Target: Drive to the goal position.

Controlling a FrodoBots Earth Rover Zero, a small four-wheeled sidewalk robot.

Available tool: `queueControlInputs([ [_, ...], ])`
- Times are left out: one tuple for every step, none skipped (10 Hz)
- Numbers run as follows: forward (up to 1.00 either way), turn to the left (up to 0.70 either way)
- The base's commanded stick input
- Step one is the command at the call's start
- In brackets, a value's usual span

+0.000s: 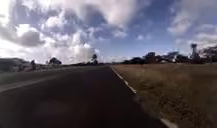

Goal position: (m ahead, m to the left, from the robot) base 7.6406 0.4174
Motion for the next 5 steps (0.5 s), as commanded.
queueControlInputs([
  [0.5,0.0],
  [0.5,0.0],
  [0.5,0.0],
  [0.5,0.0],
  [0.5,0.0],
])
